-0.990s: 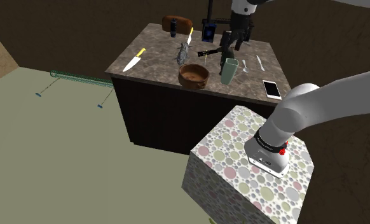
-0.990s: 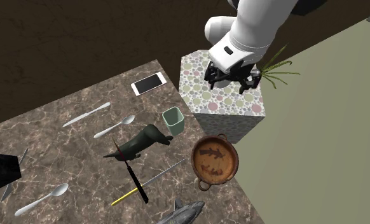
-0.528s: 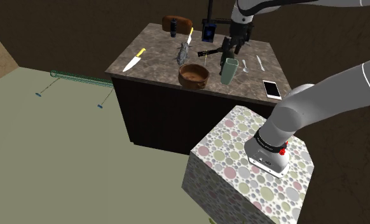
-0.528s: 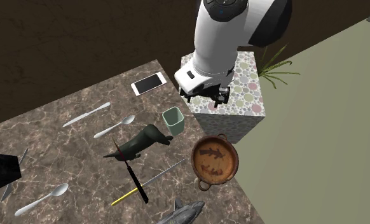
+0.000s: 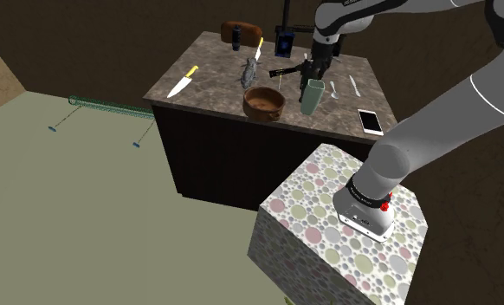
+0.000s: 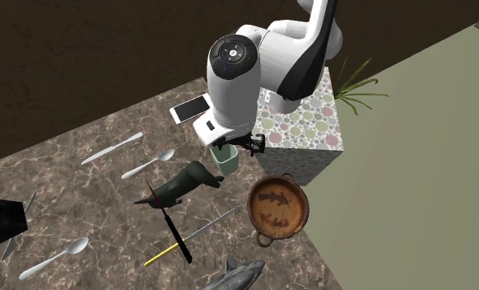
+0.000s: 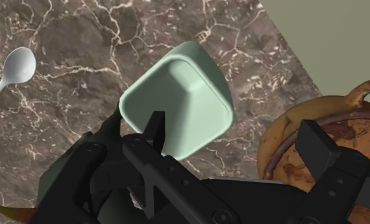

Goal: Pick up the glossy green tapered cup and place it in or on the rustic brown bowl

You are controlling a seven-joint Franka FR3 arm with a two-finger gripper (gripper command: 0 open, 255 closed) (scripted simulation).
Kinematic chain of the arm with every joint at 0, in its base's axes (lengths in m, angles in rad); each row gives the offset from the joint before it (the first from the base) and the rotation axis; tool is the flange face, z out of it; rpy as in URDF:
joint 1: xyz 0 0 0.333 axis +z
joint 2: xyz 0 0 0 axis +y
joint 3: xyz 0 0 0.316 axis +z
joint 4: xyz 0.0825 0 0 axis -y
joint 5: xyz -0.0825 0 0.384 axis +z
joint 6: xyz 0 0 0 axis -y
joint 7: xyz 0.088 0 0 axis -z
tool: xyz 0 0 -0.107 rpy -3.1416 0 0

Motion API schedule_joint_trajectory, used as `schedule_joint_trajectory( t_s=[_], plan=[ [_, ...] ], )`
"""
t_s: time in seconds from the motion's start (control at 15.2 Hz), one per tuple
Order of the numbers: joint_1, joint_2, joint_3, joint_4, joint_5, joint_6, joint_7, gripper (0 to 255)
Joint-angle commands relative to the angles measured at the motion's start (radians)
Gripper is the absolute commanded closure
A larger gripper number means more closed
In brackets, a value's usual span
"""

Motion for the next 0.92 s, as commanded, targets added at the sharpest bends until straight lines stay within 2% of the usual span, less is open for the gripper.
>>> schedule_joint_trajectory(
  t_s=[0.0, 0.33, 0.86],
  plan=[
    [0.0, 0.016, -0.004, -0.015, 0.002, 0.032, -0.003, 0],
    [0.001, 0.046, -0.011, -0.053, 0.006, 0.099, -0.008, 0],
    [0.001, 0.047, -0.011, -0.053, 0.006, 0.099, -0.008, 0]
  ],
)
